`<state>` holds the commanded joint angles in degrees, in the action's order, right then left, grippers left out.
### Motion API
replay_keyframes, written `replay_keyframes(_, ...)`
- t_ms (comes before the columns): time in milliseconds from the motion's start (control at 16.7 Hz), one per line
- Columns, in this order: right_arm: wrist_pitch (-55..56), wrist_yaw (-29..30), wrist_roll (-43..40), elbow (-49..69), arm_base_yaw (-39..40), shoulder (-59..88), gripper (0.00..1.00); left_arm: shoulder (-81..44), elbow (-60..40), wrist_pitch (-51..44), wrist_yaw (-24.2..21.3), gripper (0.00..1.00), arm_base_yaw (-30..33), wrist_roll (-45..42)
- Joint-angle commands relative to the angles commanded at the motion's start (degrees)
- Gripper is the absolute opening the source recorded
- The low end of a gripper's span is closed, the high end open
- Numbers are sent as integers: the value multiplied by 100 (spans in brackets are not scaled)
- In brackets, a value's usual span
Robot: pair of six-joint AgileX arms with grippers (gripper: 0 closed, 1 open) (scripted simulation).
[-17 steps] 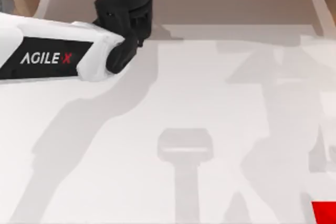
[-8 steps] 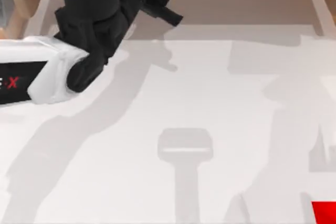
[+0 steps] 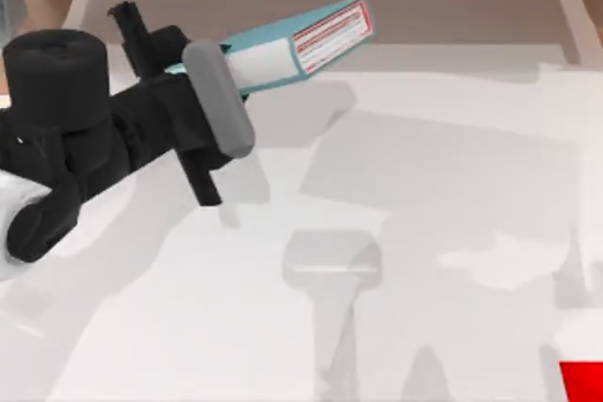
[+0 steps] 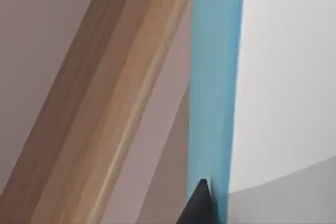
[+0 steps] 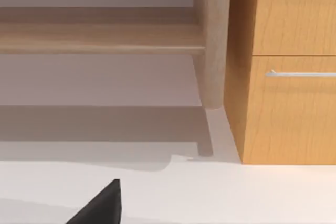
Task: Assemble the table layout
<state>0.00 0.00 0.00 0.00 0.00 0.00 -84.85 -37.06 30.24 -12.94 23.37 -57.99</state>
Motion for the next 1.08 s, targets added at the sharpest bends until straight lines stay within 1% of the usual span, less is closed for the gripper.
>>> replay_keyframes(240, 0, 0, 0, 0, 0, 0, 100, 235, 676, -312, -828, 0, -996, -1269)
replay_keyframes(420, 0, 0, 0, 0, 0, 0, 100, 271, 822, -367, -1231, 0, -1999, -2032)
replay_keyframes(600, 0, 0, 0, 0, 0, 0, 100, 109, 696, -291, -1476, 0, -3160, -2694)
replay_keyframes(840, 0, 0, 0, 0, 0, 0, 100, -417, 207, -19, -1649, 0, -4563, -3433)
replay_keyframes(960, 0, 0, 0, 0, 0, 0, 100, -801, -171, 158, -1698, 0, -5024, -3698)
replay_keyframes(1080, 0, 0, 0, 0, 0, 0, 100, -1238, -625, 340, -1737, 0, -5258, -3884)
